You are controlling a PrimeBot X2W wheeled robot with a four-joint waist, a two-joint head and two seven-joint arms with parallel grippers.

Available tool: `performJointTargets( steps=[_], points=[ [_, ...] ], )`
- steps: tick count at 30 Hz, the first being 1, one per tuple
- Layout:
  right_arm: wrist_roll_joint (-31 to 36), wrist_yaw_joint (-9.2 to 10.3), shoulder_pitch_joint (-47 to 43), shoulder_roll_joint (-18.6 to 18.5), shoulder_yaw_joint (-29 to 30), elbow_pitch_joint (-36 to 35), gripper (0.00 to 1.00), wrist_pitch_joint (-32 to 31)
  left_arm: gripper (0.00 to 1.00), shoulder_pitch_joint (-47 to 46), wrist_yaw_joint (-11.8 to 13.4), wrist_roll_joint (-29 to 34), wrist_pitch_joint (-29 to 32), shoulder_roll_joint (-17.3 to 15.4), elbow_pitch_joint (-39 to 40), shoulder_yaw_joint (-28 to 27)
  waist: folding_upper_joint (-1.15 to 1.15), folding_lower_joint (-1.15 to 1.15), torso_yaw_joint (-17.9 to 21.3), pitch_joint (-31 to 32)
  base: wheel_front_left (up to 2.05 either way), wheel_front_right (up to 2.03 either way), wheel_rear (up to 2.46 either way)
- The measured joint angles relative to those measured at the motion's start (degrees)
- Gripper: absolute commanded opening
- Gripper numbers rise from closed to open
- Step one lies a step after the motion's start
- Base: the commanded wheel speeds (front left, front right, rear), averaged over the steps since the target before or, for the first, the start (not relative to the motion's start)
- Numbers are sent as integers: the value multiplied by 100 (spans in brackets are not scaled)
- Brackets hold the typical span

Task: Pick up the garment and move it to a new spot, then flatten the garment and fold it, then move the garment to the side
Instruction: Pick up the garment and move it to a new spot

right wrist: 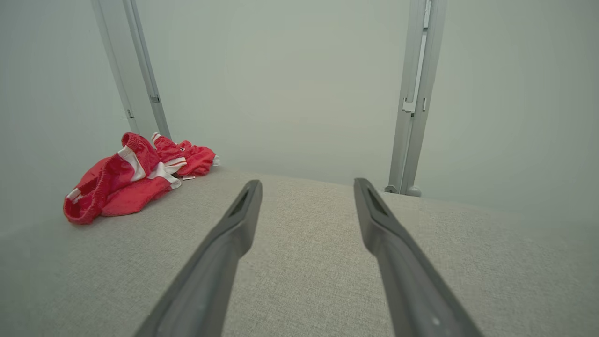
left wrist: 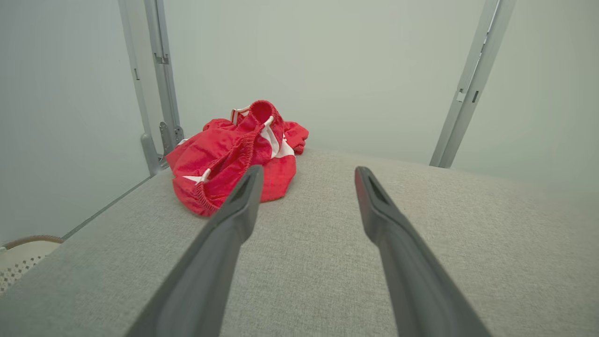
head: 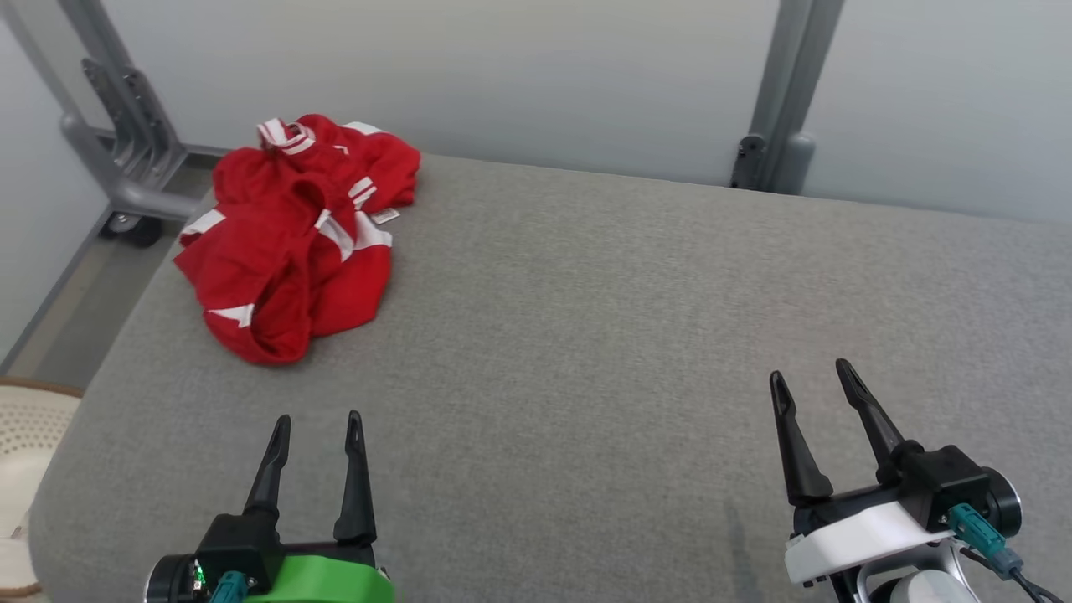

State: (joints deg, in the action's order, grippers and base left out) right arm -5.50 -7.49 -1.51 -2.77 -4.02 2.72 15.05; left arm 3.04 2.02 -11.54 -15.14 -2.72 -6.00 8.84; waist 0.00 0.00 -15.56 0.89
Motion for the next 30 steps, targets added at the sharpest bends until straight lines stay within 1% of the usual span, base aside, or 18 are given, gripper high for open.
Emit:
performJointTargets(
  steps=[9,15,23,25,27,30],
  points=[
    [-42,0,28,-3,-134,11,100,0,100,48,4,3,0,0,71,-99,0,0,-951,10,0,0,0],
    [10,-1,305,3,-403,111,100,0,100,135,124,-43,0,-4,287,-224,0,0,-1361,-64,0,0,0],
    [27,-1,415,2,-482,170,100,0,100,227,211,-104,0,-4,423,-269,0,0,-1506,-226,0,0,0],
    [31,-1,414,2,-481,175,100,0,100,234,210,94,0,-5,388,-261,0,0,-1511,-248,0,0,0],
    [65,-1,407,3,-445,168,100,1,100,231,189,166,0,-5,358,-252,0,0,-1509,-275,0,0,0],
    [148,-1,343,3,-301,118,100,1,100,139,53,232,0,-4,253,-222,0,0,-1503,-337,0,0,0]
  ],
)
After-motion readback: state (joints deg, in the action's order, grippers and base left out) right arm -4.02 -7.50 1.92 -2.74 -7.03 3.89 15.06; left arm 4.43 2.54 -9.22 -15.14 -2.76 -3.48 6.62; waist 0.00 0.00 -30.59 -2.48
